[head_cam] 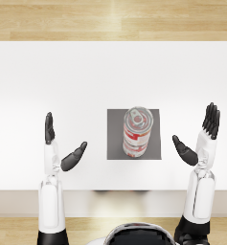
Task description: Pick up the red can on the left and place it in the middle, then pick up the red can on the right and place it on top of the can in the middle
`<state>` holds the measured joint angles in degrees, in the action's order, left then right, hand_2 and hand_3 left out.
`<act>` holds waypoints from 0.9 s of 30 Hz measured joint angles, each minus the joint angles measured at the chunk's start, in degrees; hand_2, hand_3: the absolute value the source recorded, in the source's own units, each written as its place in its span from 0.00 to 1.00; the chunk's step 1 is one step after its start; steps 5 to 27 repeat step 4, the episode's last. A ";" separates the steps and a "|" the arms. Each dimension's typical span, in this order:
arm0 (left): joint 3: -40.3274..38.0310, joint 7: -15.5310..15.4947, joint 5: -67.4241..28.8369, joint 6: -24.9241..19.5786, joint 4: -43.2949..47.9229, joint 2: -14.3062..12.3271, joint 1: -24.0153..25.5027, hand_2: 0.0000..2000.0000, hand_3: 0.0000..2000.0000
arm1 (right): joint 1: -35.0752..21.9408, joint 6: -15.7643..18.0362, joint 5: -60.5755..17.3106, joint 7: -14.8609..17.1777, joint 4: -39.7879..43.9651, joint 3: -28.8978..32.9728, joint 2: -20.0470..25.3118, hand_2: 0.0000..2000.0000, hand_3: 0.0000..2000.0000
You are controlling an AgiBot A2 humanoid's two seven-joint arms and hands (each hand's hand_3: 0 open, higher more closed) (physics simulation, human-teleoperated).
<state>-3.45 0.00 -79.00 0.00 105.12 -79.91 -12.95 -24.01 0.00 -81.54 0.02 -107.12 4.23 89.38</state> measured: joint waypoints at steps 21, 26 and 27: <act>-0.01 0.00 0.00 0.00 0.00 0.00 0.00 0.00 0.00 | 0.01 0.00 0.00 -0.01 0.00 0.01 0.00 0.00 0.00; -0.01 0.00 0.00 0.00 0.00 0.00 0.00 0.00 0.00 | 0.01 0.00 0.00 -0.01 0.00 0.01 0.00 0.00 0.00; -0.01 0.00 0.00 0.00 0.00 0.00 0.00 0.00 0.00 | 0.01 0.00 0.00 -0.01 0.00 0.01 0.00 0.00 0.00</act>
